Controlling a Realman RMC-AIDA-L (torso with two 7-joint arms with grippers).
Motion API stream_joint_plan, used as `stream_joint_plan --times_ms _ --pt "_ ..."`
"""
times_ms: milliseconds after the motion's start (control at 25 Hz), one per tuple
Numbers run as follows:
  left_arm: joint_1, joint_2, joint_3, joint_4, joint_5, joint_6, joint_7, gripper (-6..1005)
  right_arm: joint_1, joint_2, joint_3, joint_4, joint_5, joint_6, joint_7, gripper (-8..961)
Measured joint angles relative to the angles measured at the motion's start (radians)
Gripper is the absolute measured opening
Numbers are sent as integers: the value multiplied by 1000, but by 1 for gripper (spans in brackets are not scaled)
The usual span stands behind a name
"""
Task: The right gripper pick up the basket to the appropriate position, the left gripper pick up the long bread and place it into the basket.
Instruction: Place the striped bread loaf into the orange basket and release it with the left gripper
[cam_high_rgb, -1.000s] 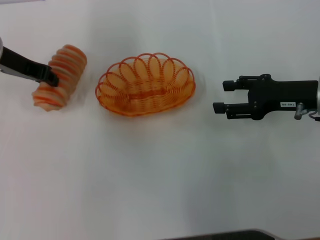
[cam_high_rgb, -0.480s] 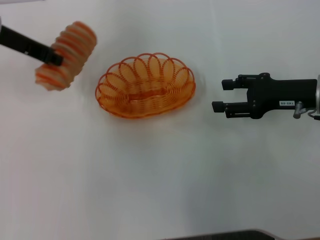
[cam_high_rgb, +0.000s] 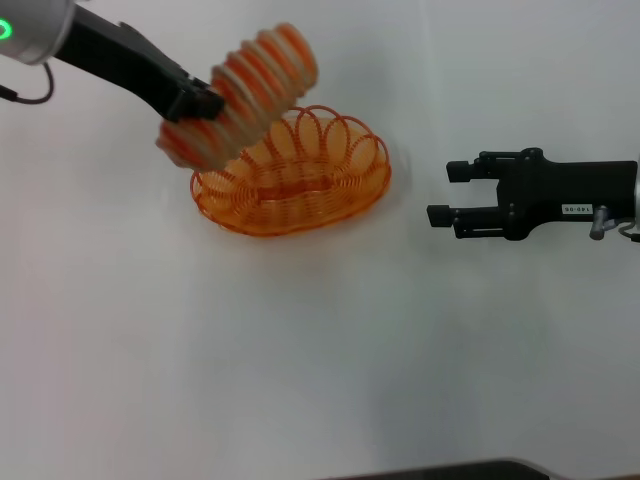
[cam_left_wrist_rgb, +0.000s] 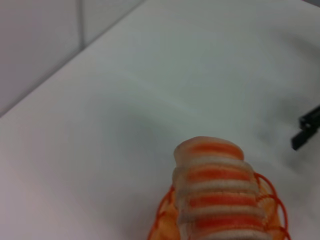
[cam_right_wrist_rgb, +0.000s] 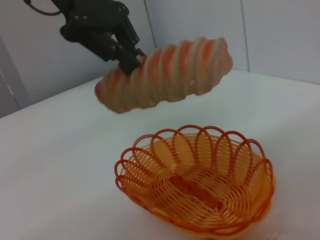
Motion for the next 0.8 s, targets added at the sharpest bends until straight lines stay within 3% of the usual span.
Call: stream_joint_plan --times_ms 320,800 --pt "-10 -8 117 -41 -34 -13 55 121 -4 -6 -30 0 -28 -9 -14 776" --pt "-11 -10 173 -97 -52 -67 58 110 -17 12 -39 0 -92 -10 -101 776"
